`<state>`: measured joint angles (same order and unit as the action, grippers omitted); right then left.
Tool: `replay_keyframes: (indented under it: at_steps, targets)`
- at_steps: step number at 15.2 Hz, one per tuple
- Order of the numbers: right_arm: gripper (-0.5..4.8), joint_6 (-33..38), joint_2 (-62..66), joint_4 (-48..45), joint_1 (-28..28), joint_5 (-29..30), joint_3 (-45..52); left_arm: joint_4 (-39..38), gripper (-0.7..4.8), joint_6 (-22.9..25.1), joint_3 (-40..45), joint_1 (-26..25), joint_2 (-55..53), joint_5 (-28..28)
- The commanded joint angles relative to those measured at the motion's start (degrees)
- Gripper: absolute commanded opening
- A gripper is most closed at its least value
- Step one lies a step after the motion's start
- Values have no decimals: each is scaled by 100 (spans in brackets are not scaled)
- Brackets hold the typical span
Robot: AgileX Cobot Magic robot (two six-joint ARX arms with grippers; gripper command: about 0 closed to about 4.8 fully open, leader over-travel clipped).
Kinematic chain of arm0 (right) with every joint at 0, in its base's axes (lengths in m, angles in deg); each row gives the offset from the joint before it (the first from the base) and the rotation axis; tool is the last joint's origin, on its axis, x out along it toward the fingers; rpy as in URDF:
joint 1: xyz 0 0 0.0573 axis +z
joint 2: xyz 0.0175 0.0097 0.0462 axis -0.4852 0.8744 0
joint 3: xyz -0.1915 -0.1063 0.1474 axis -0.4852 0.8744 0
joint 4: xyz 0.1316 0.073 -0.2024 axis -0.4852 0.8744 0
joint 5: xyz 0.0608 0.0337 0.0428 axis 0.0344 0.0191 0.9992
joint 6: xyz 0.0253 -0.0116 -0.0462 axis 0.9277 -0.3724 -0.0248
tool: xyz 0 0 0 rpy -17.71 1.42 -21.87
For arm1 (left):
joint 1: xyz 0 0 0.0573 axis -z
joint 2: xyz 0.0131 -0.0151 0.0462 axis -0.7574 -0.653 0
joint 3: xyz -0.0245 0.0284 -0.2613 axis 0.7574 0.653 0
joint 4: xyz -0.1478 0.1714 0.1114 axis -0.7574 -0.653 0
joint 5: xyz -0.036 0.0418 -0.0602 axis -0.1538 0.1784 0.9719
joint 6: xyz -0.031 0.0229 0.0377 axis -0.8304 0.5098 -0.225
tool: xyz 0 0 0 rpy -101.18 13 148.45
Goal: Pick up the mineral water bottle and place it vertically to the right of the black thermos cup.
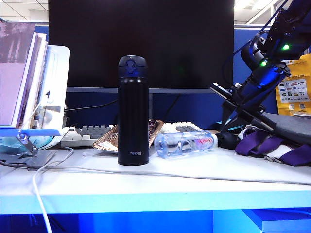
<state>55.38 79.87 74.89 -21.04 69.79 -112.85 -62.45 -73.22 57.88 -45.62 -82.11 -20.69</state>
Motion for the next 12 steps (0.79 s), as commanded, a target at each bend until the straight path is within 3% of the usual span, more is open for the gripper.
replay_keyframes:
  at_steps: [1, 2, 4, 6, 8, 12]
  targets:
    - [187, -20, -22, -470, 57, 688, -20, -70, -5, 2, 2, -11, 17, -17]
    - [479, 94, -24, -804, 79, 855, -20, -70, -5, 2, 2, -11, 17, -17]
    - [479, 758, -22, -1019, 164, 793, -20, -70, -5, 2, 2, -11, 17, -15]
    - [479, 1467, -22, -1252, 289, 328, -28, -70, -5, 2, 2, -11, 17, -17]
    - [479, 1484, 52, -1174, 369, -92, -332, -70, -5, 2, 2, -11, 17, -17]
    - [479, 1508, 402, -382, 463, -321, -1165, -70, -5, 0, 2, -11, 17, -20]
